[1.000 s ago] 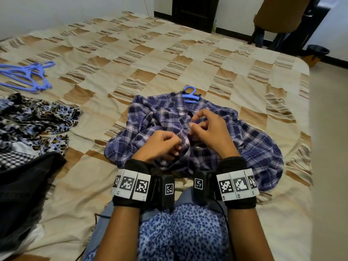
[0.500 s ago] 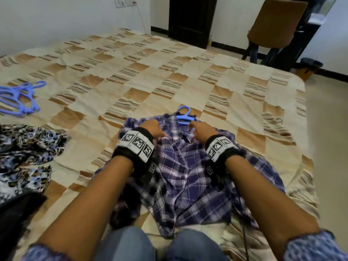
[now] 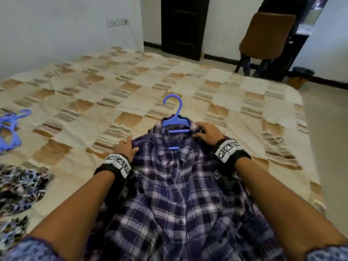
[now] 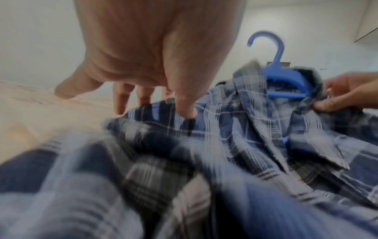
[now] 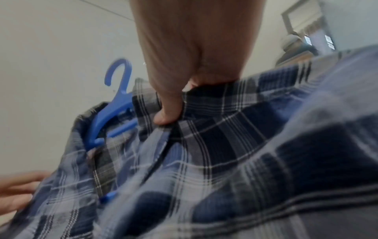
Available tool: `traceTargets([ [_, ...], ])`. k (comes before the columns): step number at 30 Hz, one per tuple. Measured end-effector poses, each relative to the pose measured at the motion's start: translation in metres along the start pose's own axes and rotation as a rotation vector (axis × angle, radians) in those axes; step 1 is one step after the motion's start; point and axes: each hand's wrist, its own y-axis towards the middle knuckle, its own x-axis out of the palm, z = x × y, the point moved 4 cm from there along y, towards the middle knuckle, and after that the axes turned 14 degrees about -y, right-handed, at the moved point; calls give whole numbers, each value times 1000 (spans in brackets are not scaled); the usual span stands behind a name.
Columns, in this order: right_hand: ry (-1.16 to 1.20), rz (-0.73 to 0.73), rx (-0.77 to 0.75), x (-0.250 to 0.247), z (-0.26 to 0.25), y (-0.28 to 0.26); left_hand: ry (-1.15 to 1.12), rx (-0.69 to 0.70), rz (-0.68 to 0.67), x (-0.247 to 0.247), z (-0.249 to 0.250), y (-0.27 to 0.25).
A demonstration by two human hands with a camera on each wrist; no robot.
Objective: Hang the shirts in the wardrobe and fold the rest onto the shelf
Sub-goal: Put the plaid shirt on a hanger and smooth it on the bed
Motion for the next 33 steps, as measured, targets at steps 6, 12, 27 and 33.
traceTargets([
  [6,-40,460,-44,-199,-74,-29,-230,280,376,-206,105,-69],
  [12,20,779,-104,-401,-150,-118,-208,492,797,-409,203,-225],
  [27,-189,772,-77,-487,-152,-235,-208,523,858,-464,210,-346],
  [33,-155,679,-73,-432,-143,-195,-233,423,813,-433,179,-293],
])
